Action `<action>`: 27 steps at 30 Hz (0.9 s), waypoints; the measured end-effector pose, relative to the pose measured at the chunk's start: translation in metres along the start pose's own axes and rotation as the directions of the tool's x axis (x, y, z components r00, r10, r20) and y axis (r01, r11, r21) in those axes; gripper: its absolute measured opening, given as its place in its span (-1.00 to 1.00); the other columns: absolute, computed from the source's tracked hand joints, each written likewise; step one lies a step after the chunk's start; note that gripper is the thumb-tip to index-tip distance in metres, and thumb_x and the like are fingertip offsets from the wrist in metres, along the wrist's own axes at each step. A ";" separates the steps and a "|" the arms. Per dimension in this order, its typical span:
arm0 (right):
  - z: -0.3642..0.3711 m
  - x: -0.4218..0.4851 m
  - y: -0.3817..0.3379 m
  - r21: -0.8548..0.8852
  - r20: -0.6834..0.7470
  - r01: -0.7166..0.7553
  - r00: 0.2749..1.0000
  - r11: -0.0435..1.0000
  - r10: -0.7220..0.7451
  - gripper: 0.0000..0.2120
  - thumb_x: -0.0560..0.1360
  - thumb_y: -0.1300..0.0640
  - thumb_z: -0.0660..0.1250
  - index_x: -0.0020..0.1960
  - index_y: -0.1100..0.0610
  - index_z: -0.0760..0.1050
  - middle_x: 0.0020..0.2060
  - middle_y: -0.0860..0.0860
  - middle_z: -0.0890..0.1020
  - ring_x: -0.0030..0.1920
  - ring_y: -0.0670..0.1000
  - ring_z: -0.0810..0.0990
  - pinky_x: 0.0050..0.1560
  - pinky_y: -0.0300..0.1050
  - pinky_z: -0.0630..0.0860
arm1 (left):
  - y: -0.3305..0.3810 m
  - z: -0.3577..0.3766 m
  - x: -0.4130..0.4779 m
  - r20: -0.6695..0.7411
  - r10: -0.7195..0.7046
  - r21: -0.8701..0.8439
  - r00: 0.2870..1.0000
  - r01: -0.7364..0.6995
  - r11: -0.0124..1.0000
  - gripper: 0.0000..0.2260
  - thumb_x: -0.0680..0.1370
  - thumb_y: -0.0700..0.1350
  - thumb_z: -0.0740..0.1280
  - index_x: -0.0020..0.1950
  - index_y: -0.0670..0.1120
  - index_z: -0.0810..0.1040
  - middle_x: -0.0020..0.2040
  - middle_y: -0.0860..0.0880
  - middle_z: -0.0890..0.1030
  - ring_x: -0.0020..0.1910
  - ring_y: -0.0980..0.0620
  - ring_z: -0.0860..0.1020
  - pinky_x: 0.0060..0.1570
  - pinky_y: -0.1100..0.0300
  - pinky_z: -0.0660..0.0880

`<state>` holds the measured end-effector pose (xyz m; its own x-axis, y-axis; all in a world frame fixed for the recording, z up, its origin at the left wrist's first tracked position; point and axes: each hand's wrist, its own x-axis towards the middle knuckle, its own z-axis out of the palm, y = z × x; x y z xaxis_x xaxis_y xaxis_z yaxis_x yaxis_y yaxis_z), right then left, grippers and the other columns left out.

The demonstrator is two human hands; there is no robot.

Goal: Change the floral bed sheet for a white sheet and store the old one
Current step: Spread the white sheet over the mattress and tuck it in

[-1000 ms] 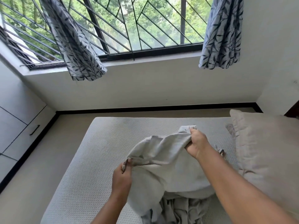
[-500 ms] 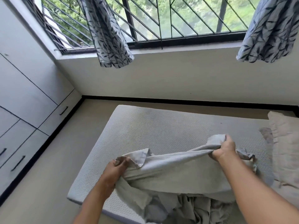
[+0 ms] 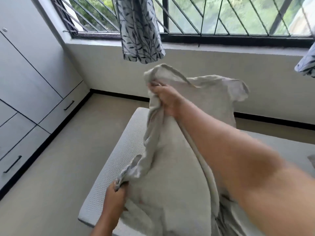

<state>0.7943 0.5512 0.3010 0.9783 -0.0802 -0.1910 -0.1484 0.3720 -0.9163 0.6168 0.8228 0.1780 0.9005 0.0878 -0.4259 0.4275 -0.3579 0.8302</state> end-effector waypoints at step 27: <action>-0.054 -0.100 0.339 -0.926 -0.318 -0.356 0.560 -0.124 0.765 -0.48 0.65 -0.17 0.18 0.53 0.02 0.35 0.49 -0.02 0.43 0.47 0.03 0.40 0.36 -0.14 0.35 | -0.219 -0.117 0.259 0.310 -0.292 0.750 0.905 -0.043 0.660 -0.32 0.55 -0.20 0.30 0.61 0.15 0.13 0.44 -0.22 0.40 0.35 -0.21 0.47 0.27 0.04 0.43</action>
<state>0.6385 0.6351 -0.0092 0.3888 -0.0544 -0.9197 -0.4642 -0.8738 -0.1446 0.7655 1.0323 -0.0722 0.6652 -0.1038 -0.7394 0.1839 -0.9370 0.2969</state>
